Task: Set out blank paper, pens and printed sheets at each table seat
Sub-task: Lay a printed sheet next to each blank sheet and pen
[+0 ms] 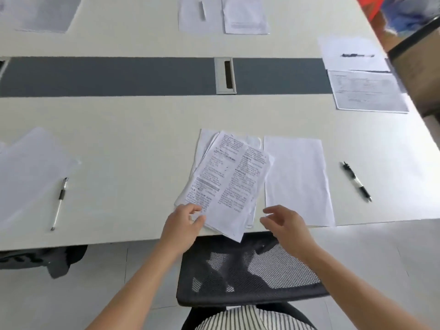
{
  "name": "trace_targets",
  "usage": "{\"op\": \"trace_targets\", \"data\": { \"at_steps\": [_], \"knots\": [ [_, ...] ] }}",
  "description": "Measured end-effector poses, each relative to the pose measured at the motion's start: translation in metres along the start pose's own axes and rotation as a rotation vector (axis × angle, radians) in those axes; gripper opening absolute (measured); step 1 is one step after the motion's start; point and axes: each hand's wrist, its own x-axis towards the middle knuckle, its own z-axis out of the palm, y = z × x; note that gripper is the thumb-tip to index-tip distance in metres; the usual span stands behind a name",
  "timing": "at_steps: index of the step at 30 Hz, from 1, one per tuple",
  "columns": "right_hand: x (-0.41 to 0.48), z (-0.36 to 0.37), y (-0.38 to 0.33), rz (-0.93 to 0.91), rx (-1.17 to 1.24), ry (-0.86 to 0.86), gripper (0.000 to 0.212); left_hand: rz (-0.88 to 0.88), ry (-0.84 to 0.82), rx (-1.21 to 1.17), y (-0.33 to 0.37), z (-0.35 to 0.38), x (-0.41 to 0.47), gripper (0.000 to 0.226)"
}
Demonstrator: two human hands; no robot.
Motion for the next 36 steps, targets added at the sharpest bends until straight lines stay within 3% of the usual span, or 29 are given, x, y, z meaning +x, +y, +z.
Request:
{"op": "trace_targets", "data": {
  "at_steps": [4,7,9,14,19,21,25,28,32,36],
  "knots": [
    [0.043,0.025,0.000,0.134,0.069,0.012,0.051,0.087,-0.072,0.365,-0.017,0.032,0.034,0.048],
    [0.074,0.036,-0.009,0.337,0.415,0.009,0.069,0.126,-0.148,0.662,-0.030,0.046,0.034,0.058],
    [0.095,0.035,-0.018,0.457,0.599,0.001,0.062,0.125,-0.176,0.727,-0.035,0.051,0.028,0.061],
    [0.130,0.025,-0.035,0.458,0.621,-0.073,0.023,0.119,-0.220,0.688,-0.043,0.052,0.020,0.063],
    [0.143,0.011,-0.059,0.259,0.535,-0.093,0.011,0.072,-0.210,0.507,-0.035,0.043,0.021,0.058],
    [0.132,0.005,-0.070,0.111,0.480,-0.126,0.014,-0.013,-0.130,0.238,-0.027,0.032,0.027,0.062],
    [0.098,-0.017,-0.090,-0.185,0.449,-0.166,0.010,-0.170,0.207,-0.379,0.007,-0.022,0.044,0.090],
    [0.076,-0.035,-0.100,-0.348,0.451,-0.161,0.016,0.001,0.271,-0.675,0.044,-0.073,0.051,0.074],
    [0.063,-0.053,-0.107,-0.507,0.535,-0.188,0.028,0.187,0.237,-0.784,0.076,-0.106,0.041,0.057],
    [0.068,-0.059,-0.104,-0.476,0.525,-0.200,0.032,0.219,0.233,-0.679,0.079,-0.097,0.032,0.037]
  ]
}}
